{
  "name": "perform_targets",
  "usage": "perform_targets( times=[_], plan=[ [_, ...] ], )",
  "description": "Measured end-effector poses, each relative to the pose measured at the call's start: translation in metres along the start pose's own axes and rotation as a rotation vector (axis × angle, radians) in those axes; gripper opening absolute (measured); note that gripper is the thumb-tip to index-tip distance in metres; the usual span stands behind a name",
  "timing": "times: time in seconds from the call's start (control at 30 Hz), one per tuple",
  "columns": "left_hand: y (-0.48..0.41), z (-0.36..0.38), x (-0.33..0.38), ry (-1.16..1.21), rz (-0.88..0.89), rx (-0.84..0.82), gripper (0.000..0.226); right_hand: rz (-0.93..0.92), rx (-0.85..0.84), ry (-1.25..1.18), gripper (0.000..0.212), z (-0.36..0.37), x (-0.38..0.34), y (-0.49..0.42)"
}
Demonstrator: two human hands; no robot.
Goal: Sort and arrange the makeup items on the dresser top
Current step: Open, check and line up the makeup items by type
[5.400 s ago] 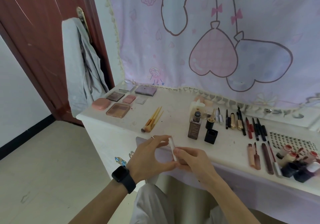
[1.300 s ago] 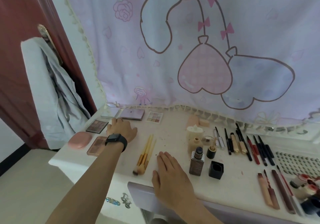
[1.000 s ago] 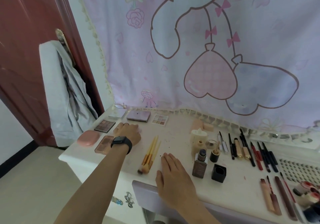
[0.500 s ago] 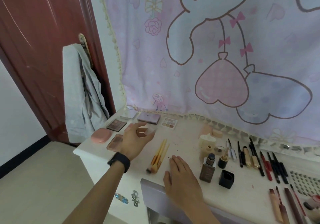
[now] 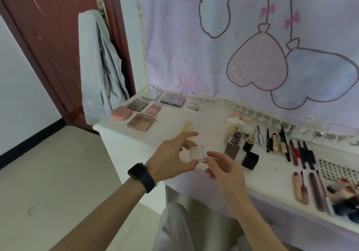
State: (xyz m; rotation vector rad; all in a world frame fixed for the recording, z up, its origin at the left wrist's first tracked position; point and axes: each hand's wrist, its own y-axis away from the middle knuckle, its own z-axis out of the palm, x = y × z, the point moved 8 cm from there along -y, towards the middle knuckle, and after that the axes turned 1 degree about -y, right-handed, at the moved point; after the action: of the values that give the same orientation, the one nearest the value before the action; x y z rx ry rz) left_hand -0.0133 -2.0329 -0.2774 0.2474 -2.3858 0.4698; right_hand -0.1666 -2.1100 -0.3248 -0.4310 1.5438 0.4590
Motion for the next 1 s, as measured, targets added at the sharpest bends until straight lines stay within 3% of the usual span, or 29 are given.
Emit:
perform_targets(
  times=[0.2,0.33,0.5,0.63,0.83,1.0],
  plan=[
    [0.01,0.044,0.046,0.036,0.112,-0.058,0.074,0.197,0.075,-0.28,0.013,-0.052,0.032,0.029],
    [0.019,0.073,0.057,0.187,0.059,-0.003,0.066,0.35,0.058,-0.584,0.019,-0.077,0.051,0.048],
    [0.025,0.111,0.069,0.303,0.036,-0.033,0.056,0.423,0.036,-0.771,0.021,-0.094,0.067,0.066],
    [0.026,0.124,0.08,0.196,0.084,-0.065,0.049,0.371,0.053,-0.619,0.033,-0.114,0.07,0.069],
    [0.025,0.132,0.097,-0.007,0.218,-0.167,0.051,0.182,0.039,-0.185,0.047,-0.132,0.048,0.068],
    [0.027,0.134,0.101,0.016,0.222,-0.183,0.052,0.178,0.057,-0.184,0.042,-0.136,0.039,0.065]
  ],
)
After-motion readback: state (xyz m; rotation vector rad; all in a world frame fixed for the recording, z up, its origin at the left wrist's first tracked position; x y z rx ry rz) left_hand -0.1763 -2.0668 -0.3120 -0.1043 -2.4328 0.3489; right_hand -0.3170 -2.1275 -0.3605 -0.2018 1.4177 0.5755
